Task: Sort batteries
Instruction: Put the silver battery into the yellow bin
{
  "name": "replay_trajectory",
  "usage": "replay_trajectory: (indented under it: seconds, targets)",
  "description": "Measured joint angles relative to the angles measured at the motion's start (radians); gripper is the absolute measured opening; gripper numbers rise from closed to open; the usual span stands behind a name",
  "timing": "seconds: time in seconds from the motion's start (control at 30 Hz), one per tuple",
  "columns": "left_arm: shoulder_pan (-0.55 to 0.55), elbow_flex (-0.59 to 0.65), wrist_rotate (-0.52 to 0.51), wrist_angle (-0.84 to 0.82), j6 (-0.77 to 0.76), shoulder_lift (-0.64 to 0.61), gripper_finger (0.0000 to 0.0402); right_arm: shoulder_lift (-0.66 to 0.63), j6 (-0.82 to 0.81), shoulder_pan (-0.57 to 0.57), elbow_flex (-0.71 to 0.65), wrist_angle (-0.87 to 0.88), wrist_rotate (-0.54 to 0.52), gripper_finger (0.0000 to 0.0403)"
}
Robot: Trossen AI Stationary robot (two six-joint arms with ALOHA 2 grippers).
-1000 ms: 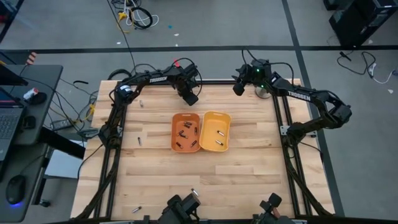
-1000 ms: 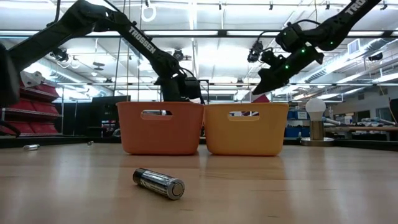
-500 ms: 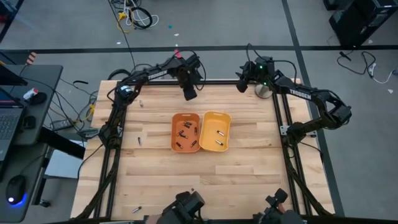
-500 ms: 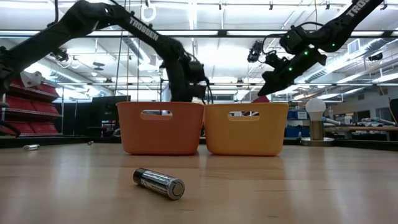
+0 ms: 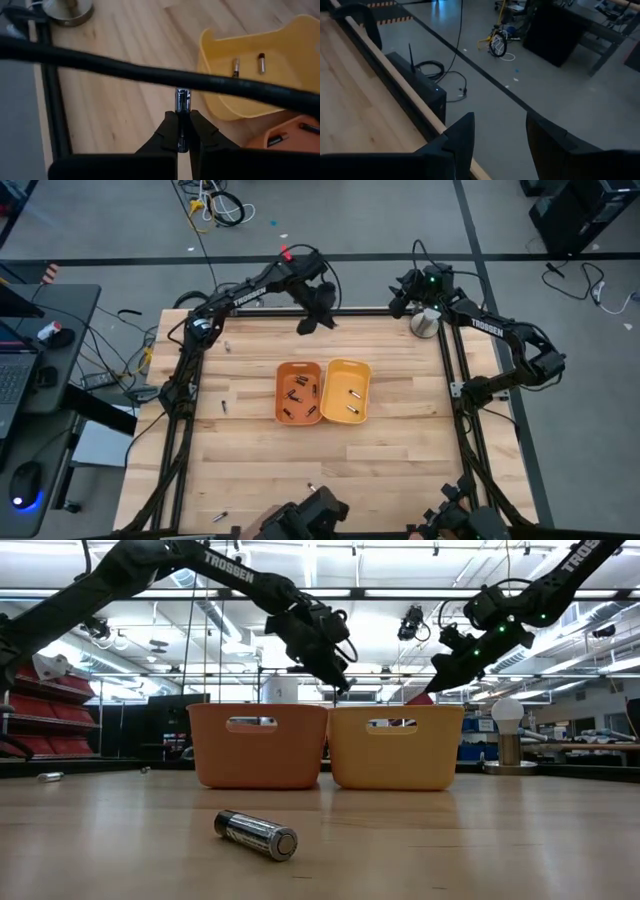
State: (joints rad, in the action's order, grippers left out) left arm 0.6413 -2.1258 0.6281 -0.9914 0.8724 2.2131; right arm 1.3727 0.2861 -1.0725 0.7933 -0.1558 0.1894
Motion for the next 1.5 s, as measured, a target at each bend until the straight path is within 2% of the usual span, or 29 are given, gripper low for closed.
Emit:
replay_trajectory:
  seconds: [0.13,0.37,0.57,0.7,0.83,0.97,1.07,1.17,1.33,1.5]
  targets:
    - [-0.030,0.000,0.015,-0.017,0.020,0.000,0.0003,0.000,-0.073,0.000,0.000,0.001,-0.001,0.0164]
    - [-0.110,0.001,0.103,-0.092,0.152,0.000,0.0003,0.000,-0.203,0.021,0.000,0.010,-0.005,0.0164]
    - [-0.179,0.003,0.118,-0.130,0.219,0.001,0.0003,0.000,-0.335,0.075,0.000,0.024,0.012,0.0164]
    - [-0.231,0.056,0.120,-0.111,0.218,0.004,0.0003,0.000,-0.339,0.138,0.000,0.065,0.102,0.0164]
    - [-0.277,0.148,0.109,0.006,0.160,0.007,0.0003,0.000,-0.331,0.201,0.000,0.112,0.106,0.0164]
    - [-0.303,0.196,0.002,0.125,-0.027,0.007,0.0009,0.000,-0.317,0.240,0.000,0.185,0.065,0.0164]
    - [-0.316,0.201,-0.109,0.115,-0.100,0.007,0.0025,0.000,-0.311,0.256,0.000,0.237,0.053,0.0164]
    - [-0.335,0.201,-0.193,0.111,-0.152,0.007,0.0054,0.000,-0.311,0.269,0.000,0.284,0.028,0.0164]
    - [-0.364,0.201,-0.248,0.112,-0.210,0.007,0.0120,0.000,-0.316,0.296,0.000,0.336,-0.025,0.0164]
    - [-0.374,0.200,-0.380,0.096,-0.340,0.004,0.0165,0.000,-0.316,0.326,0.000,0.338,-0.068,0.0164]
